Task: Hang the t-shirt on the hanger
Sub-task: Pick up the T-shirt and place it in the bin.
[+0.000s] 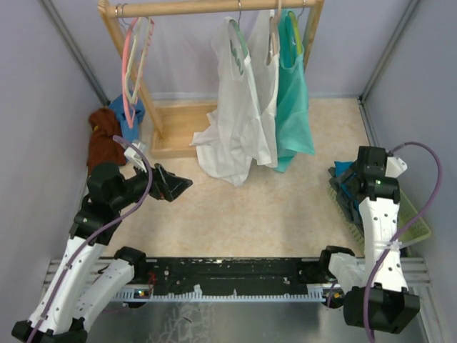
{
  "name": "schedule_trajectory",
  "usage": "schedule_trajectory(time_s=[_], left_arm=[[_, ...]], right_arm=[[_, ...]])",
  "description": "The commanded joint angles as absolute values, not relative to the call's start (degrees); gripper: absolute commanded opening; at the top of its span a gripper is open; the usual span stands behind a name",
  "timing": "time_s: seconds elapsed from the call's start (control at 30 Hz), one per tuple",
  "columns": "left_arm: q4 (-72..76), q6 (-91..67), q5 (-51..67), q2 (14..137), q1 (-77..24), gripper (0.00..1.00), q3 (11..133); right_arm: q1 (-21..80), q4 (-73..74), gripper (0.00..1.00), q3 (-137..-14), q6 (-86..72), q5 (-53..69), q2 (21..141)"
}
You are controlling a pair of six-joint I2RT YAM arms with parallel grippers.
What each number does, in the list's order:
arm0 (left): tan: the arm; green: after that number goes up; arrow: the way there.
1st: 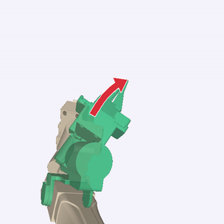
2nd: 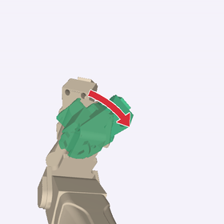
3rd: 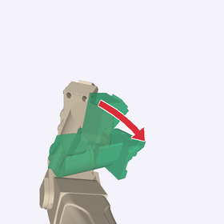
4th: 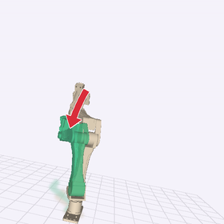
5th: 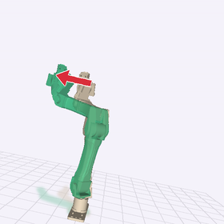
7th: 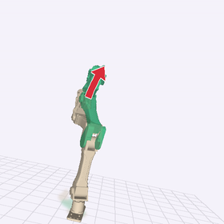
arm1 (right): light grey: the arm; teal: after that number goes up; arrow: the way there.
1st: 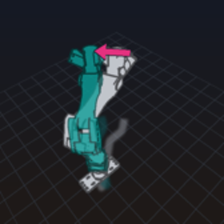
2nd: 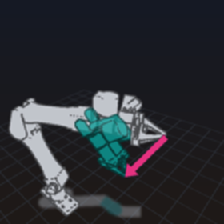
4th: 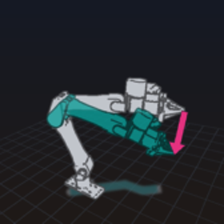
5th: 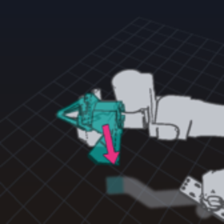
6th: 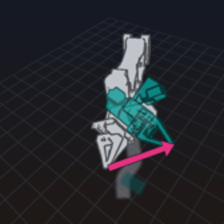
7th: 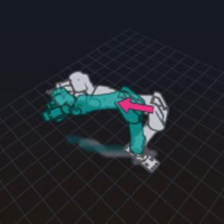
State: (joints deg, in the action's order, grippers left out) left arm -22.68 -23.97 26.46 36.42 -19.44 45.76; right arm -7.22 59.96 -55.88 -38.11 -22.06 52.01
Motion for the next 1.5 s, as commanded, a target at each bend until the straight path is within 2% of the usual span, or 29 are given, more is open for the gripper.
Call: schedule_trajectory(time_s=[0.0, 0.13, 0.47, 0.73, 0.97, 1.23, 1.47], left_arm=[[-20.83, -23.20, 27.91, 35.56, -19.14, 1.00, 45.77], [-20.75, -22.86, 27.82, 35.71, -19.16, 1.00, 45.75], [-19.73, -23.00, 27.68, 36.39, -19.11, 1.00, 45.13], [-19.40, -23.32, 27.65, 36.50, -19.16, 1.00, 44.68], [-20.33, -22.96, 27.42, 36.56, -19.16, 1.00, 46.11], [-21.59, -22.23, 27.07, 37.26, -19.16, 1.00, 48.95], [-23.38, -21.48, 26.66, 37.70, -19.14, 1.00, 51.05]], right_arm=[[-13.28, 53.45, 0.83, -55.23, -38.17, -15.71, 52.79], [-15.09, 50.23, 0.80, -54.05, -38.42, -14.83, 55.27], [-16.94, 45.20, 0.51, -51.13, -38.37, -11.44, 56.99], [-18.21, 43.00, 0.00, -52.10, -37.53, -10.62, 58.74], [-18.54, 45.77, 0.00, -60.41, -35.11, -8.17, 55.44], [-18.54, 49.23, 0.00, -83.19, -35.36, -2.28, 50.65], [-18.54, 44.78, 0.00, -103.63, -39.85, 6.24, 52.04]])
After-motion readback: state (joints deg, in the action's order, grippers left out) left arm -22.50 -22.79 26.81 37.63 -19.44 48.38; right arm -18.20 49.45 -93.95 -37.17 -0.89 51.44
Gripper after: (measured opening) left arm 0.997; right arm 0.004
